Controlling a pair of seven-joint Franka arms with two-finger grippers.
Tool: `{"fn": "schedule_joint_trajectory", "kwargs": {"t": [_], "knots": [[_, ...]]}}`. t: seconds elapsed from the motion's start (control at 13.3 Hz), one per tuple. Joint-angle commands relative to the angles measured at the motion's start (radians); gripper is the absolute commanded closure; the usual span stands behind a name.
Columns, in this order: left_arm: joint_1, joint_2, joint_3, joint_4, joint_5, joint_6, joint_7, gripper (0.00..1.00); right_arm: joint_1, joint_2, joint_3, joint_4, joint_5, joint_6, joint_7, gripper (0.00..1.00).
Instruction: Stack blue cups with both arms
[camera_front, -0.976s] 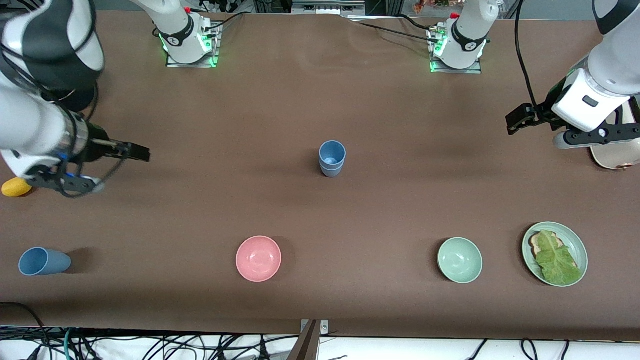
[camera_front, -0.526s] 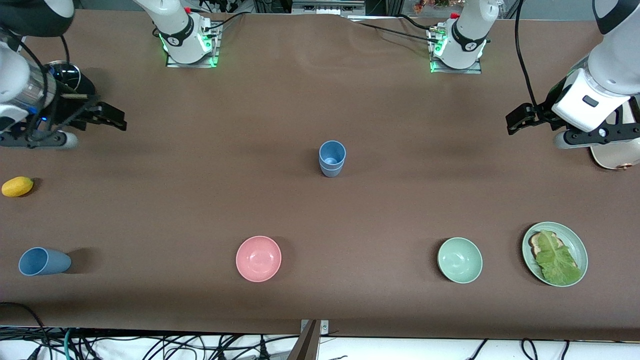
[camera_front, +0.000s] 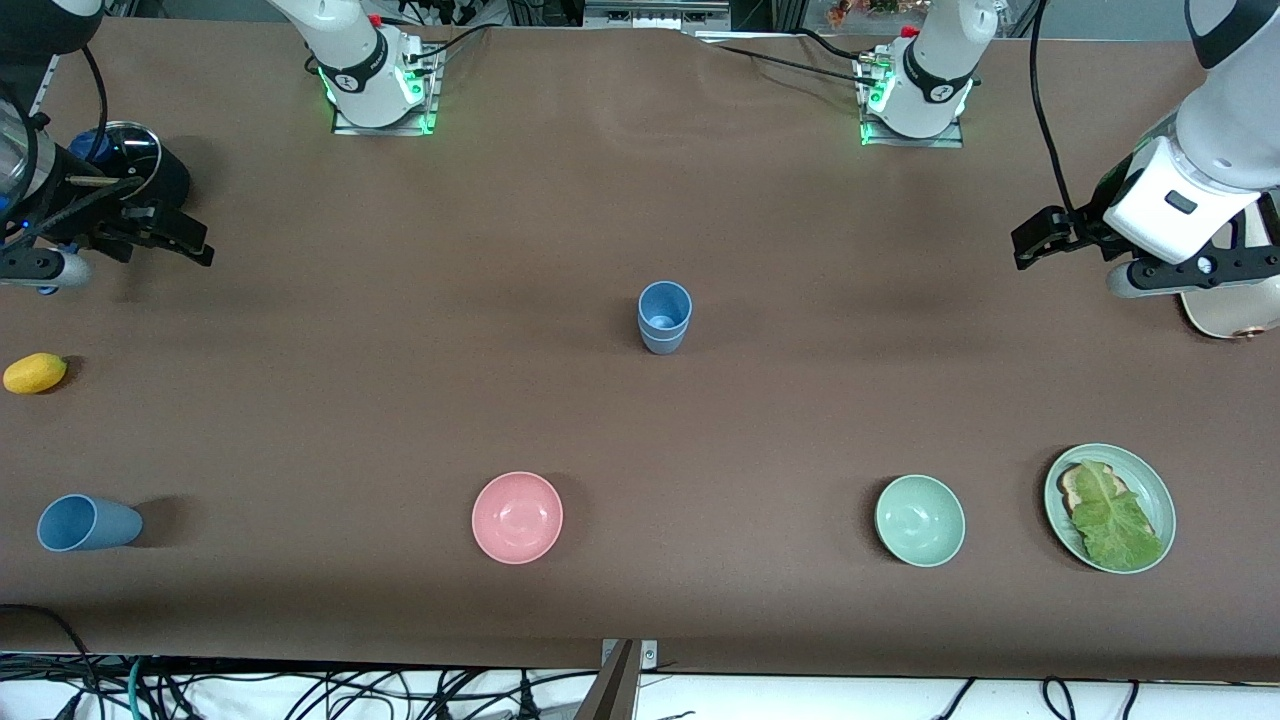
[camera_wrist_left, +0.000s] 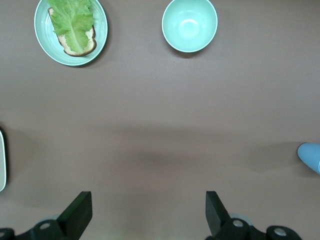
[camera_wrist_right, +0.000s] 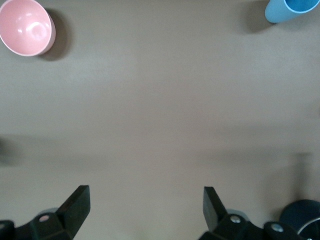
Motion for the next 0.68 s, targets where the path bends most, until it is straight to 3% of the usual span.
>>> {"fn": "schedule_joint_trajectory", "kwargs": {"t": [0.0,0.23,0.6], "knots": [[0.002,-0.013,-0.001,-0.002,-0.011,-0.011,0.016,0.0,-0.005,-0.027,0.013,-0.036,-0.014,0.035,0.034,0.0],[0.001,-0.013,0.0,0.0,-0.011,-0.011,0.011,0.0,-0.005,-0.022,0.013,-0.035,-0.009,0.111,0.085,0.0],[0.001,-0.013,0.0,-0.002,-0.013,-0.011,0.01,0.0,-0.005,-0.019,0.013,-0.034,-0.005,0.105,0.153,0.0]]}}
